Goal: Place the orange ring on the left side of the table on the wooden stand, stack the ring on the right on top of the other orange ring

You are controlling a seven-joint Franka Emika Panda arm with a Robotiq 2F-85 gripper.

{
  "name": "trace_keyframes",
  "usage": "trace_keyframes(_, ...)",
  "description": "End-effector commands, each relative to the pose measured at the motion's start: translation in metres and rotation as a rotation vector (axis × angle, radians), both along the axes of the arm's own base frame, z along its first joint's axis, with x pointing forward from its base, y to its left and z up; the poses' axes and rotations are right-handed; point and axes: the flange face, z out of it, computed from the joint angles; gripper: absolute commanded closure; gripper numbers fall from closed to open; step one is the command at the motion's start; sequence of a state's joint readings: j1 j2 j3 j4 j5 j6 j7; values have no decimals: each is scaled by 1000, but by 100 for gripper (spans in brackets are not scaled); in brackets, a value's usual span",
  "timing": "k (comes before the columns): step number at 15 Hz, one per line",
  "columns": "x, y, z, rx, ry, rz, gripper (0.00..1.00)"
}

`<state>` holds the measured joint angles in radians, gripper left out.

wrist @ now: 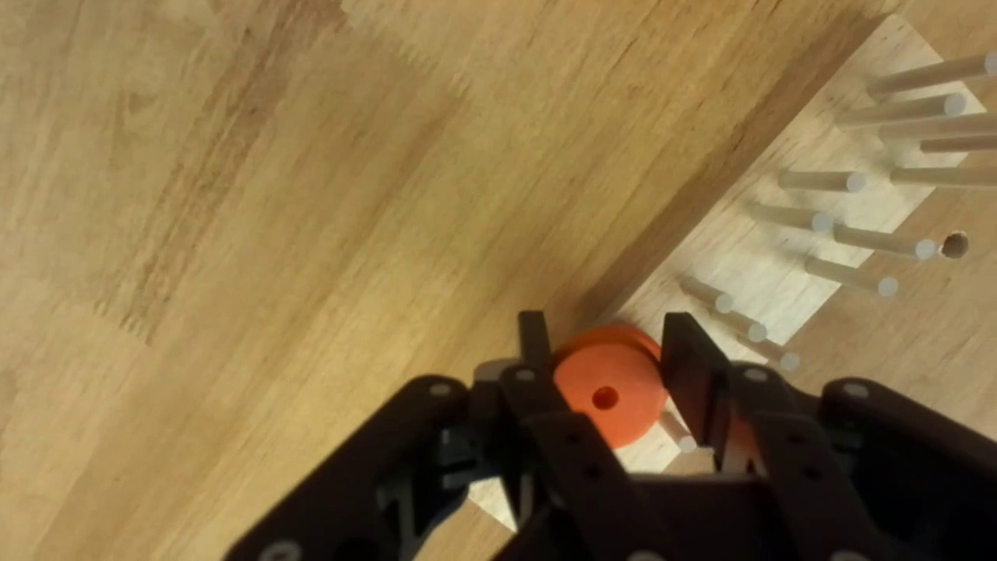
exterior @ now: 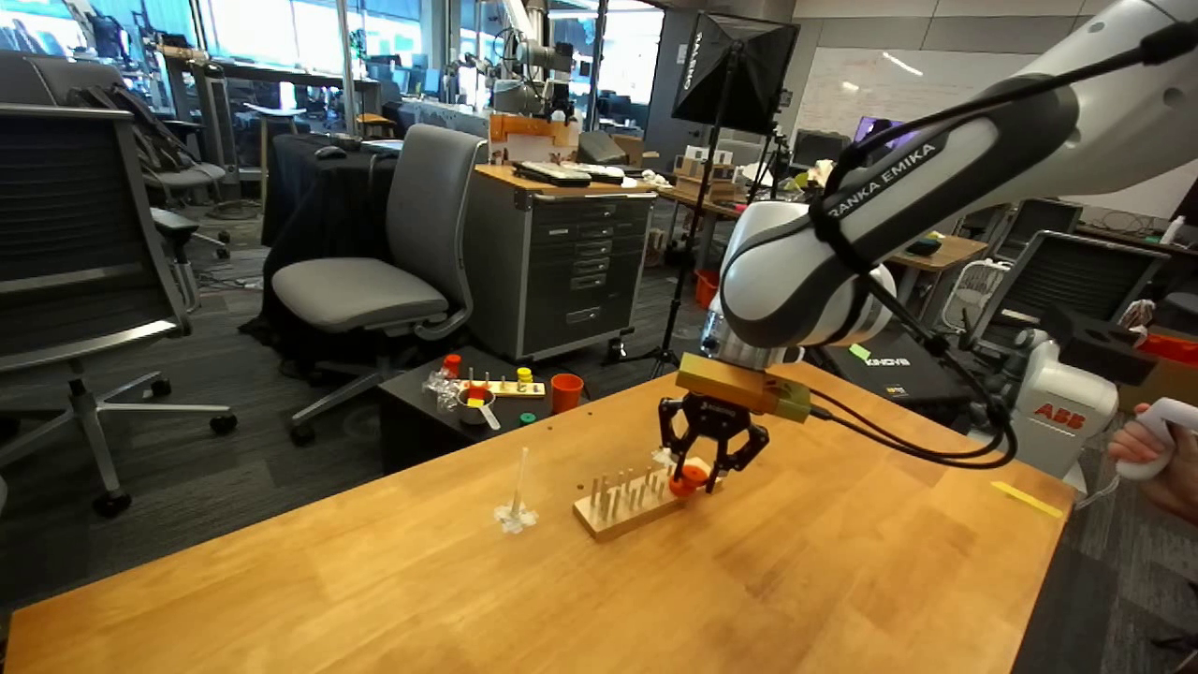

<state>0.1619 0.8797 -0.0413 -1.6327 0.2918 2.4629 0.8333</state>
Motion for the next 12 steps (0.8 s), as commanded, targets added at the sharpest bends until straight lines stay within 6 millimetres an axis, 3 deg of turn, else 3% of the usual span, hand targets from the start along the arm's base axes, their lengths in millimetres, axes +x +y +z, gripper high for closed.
trace_keyframes(1,9,6,8,-1,-13,2,84)
trace_keyframes(12,15,4,1,0,-13,-8,84)
